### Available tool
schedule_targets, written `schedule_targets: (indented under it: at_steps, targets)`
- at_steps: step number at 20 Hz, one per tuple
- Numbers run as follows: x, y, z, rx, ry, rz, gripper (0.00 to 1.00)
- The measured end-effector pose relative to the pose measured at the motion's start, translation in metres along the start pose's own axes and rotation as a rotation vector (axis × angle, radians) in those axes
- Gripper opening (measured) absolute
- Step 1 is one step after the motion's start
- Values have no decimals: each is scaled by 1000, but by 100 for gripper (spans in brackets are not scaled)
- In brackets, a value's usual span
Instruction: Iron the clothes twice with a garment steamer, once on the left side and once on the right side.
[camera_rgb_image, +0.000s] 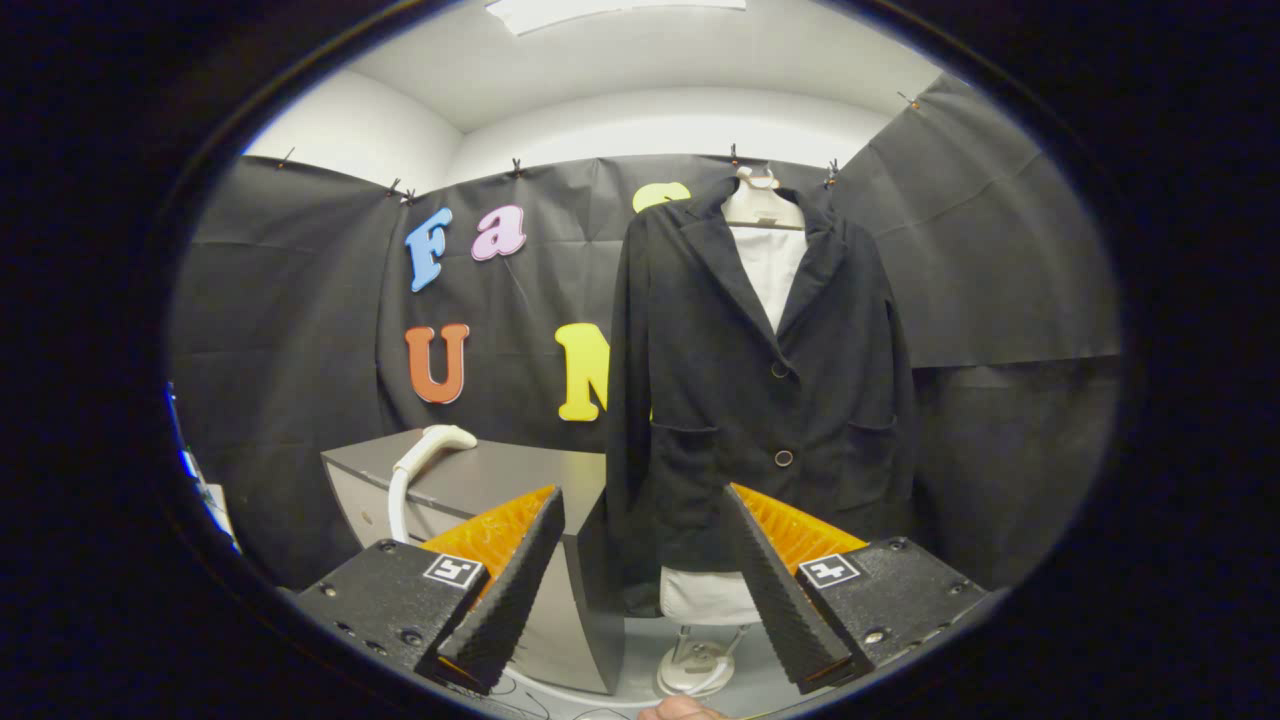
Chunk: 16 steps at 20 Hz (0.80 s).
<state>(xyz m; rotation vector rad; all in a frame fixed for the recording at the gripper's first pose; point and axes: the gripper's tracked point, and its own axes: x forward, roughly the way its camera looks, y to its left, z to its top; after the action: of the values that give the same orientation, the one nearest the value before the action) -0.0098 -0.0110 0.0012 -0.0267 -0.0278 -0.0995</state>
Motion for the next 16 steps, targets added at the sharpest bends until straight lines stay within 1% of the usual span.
schedule_targets:
  at_steps: [4, 7, 11, 16]
  targets:
    - [-2, 14, -1, -9, 12, 0, 100]
    - [0, 39, 0, 9, 26, 18, 100]
    - [7, 90, 3, 38, 47, 62, 100]
    - [22, 165, 4, 86, 105, 145, 100]
